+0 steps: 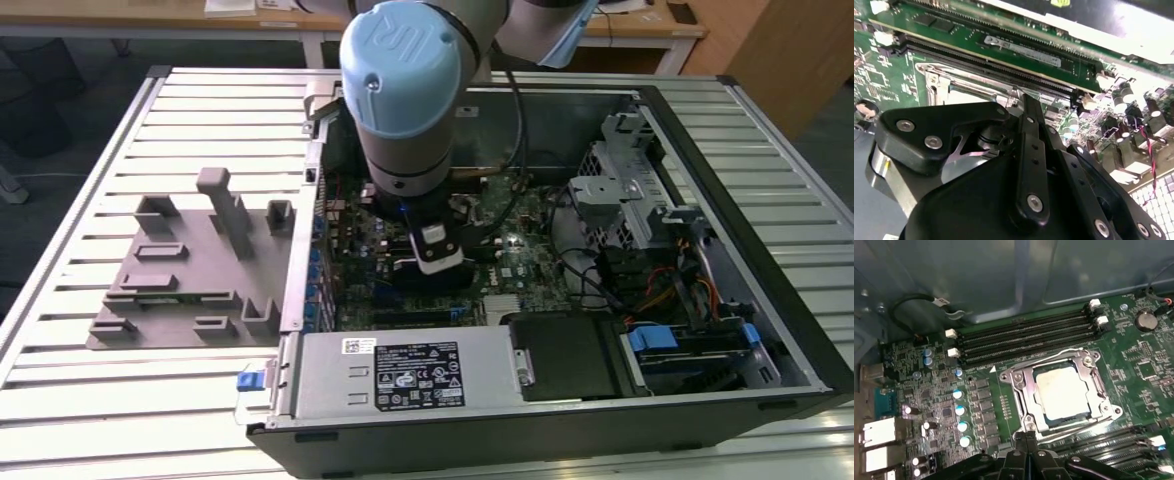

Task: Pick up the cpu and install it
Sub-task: 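Install the second cpu locking lever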

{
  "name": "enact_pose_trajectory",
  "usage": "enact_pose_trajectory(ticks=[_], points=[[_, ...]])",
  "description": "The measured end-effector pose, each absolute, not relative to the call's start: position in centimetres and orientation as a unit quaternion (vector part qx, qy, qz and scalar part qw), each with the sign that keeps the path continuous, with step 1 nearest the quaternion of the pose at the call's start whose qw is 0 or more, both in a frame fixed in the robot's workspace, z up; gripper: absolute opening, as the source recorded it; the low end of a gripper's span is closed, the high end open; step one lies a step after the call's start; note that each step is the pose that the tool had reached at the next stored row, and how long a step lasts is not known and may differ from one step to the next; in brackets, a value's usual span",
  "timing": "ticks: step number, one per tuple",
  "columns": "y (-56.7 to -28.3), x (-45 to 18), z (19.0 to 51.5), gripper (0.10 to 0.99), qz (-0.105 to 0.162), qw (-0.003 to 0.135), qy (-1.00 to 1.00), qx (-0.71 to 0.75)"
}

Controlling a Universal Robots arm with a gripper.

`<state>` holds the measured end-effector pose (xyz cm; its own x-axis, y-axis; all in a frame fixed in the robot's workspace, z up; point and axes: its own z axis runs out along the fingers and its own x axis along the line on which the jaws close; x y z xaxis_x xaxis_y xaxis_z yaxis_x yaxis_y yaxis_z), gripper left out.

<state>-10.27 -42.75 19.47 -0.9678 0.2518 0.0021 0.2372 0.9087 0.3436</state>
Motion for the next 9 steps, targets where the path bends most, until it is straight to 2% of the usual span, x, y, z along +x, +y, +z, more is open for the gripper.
enact_pose_trajectory(ticks=[9], points=[[-42.75,-10.35,18.92,0.106,0.182,0.020,0.975,0.125]])
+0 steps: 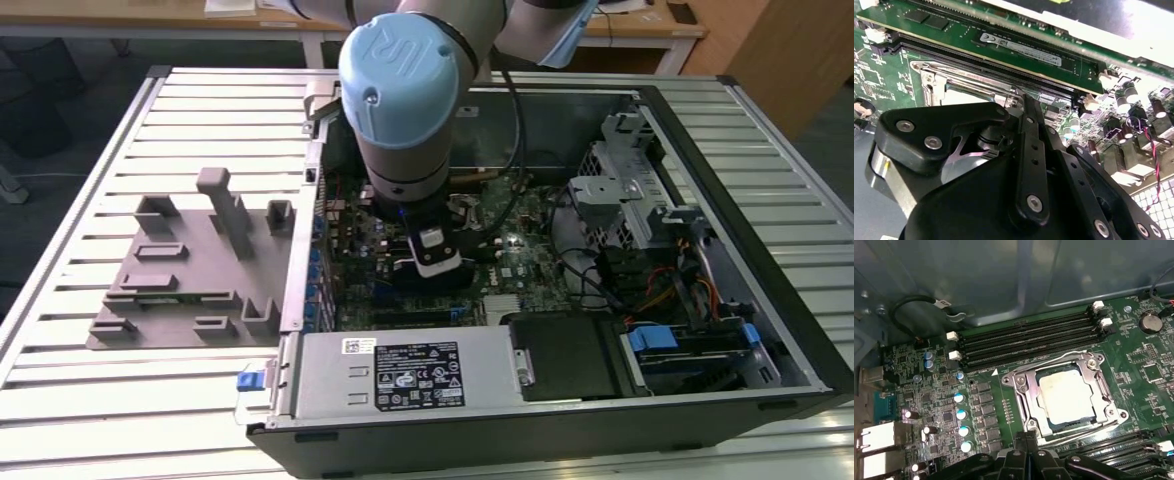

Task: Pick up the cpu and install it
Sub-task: 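Install the second cpu locking lever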

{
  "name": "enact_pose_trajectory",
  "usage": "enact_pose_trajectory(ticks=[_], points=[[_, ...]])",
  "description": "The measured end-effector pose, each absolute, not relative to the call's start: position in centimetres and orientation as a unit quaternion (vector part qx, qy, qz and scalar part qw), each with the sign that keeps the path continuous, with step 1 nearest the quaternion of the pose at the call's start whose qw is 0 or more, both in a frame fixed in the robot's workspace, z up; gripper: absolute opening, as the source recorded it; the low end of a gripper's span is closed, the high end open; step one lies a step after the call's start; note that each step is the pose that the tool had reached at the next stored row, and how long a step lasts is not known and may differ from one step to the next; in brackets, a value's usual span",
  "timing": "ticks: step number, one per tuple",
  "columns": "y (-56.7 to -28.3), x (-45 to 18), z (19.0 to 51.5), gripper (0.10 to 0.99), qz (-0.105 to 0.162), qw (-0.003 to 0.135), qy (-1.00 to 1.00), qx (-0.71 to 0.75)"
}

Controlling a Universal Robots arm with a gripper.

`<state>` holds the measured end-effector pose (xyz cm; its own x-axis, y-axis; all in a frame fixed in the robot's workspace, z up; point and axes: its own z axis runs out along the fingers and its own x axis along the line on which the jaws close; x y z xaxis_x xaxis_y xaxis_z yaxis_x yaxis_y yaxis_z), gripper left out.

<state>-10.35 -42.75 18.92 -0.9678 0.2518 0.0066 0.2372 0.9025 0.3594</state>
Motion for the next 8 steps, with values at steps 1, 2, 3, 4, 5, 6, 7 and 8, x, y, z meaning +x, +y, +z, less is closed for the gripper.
enact_pose_trajectory(ticks=[1,2,3,4,5,6,7,8], points=[[-42.75,-10.35,18.89,0.106,0.182,0.020,0.975,0.125],[-42.76,-10.36,18.84,0.106,0.183,0.020,0.975,0.125],[-42.76,-10.37,18.78,0.106,0.183,0.020,0.975,0.125],[-42.75,-10.38,18.70,0.106,0.183,0.020,0.975,0.125],[-42.75,-10.39,18.61,0.106,0.184,0.020,0.975,0.125],[-42.76,-10.42,18.53,0.106,0.184,0.020,0.975,0.125],[-42.76,-10.44,18.47,0.106,0.184,0.020,0.975,0.125],[-42.77,-10.44,18.46,0.106,0.184,0.020,0.975,0.125]])
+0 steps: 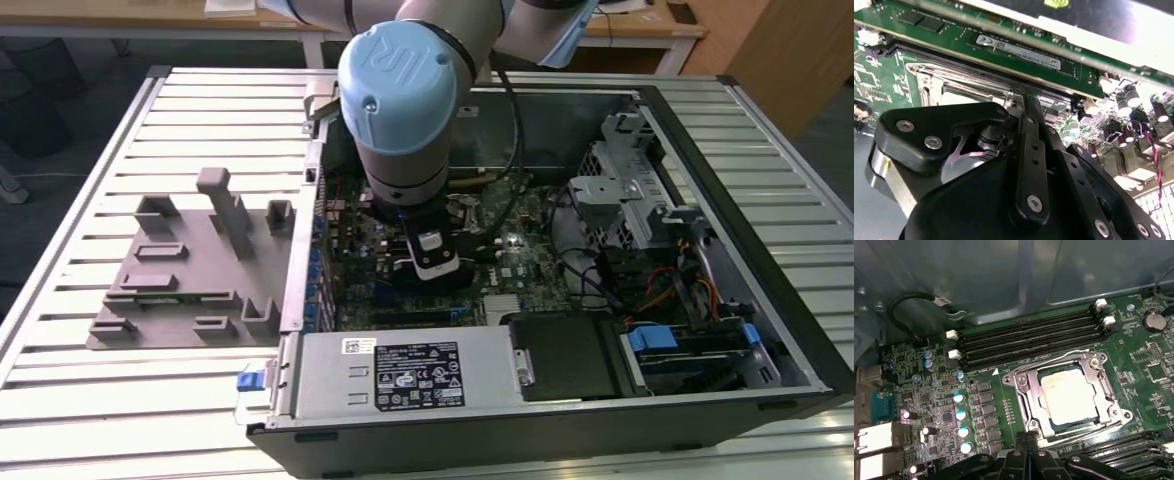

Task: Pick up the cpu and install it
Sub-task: 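Install the second cpu locking lever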

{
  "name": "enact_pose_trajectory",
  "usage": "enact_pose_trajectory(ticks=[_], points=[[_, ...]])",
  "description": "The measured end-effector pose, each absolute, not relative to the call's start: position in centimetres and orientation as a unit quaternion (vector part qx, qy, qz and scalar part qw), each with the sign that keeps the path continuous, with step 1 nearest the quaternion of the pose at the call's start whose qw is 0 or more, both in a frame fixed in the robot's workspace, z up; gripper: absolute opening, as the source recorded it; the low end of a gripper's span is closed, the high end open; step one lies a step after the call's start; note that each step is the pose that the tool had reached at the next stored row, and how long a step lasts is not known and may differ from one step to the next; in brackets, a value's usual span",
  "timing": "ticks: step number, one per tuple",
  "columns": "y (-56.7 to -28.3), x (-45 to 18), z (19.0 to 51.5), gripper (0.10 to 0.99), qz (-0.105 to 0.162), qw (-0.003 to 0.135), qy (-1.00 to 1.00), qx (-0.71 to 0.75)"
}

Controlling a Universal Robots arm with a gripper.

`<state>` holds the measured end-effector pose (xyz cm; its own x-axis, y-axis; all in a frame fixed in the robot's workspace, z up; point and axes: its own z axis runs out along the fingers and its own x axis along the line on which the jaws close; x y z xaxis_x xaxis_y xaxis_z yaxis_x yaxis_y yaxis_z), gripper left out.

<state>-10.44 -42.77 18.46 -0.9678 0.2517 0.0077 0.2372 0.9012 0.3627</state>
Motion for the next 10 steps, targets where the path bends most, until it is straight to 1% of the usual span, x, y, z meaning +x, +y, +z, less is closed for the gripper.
enact_pose_trajectory(ticks=[4,10], points=[[-42.7,-10.4,18.6,0.106,0.184,0.020,0.975,0.125],[-42.8,-10.4,20.2,0.106,0.184,0.020,0.975,0.125]])
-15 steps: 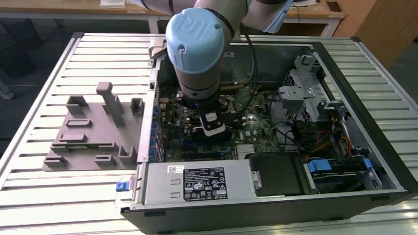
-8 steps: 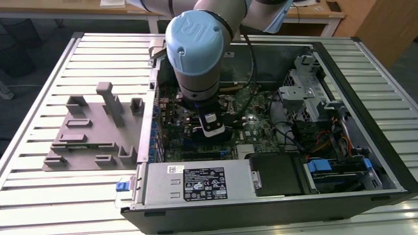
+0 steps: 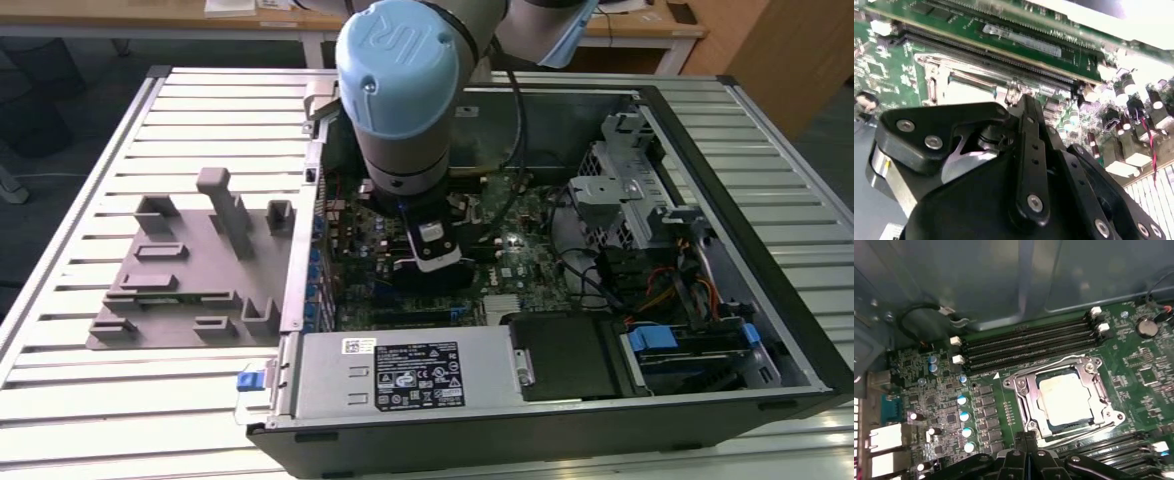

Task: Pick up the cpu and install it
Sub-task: 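Install the second cpu locking lever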

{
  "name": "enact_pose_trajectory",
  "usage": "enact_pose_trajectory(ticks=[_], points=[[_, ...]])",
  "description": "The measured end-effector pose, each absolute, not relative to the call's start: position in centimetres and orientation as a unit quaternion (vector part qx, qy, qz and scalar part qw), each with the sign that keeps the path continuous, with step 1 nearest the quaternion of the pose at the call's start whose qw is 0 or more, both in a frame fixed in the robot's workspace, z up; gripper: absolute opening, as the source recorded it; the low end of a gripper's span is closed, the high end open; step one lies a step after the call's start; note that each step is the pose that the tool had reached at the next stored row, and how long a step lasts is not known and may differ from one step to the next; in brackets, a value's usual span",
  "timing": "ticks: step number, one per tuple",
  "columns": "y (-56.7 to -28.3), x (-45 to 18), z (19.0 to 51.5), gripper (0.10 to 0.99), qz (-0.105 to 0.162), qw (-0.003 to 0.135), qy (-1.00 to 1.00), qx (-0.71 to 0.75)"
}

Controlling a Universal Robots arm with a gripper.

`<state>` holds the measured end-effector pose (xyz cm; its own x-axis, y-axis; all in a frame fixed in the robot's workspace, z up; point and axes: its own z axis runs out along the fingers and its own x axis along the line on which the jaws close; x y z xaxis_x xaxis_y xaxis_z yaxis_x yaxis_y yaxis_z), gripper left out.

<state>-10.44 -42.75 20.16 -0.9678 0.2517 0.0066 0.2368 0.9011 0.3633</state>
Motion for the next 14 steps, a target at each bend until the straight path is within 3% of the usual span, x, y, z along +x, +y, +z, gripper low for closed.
enact_pose_trajectory(ticks=[5,14], points=[[-42.75,-10.43,20.92,0.106,0.179,0.021,0.976,0.125],[-42.40,-9.57,21.06,0.106,0.145,0.026,0.981,0.127]])
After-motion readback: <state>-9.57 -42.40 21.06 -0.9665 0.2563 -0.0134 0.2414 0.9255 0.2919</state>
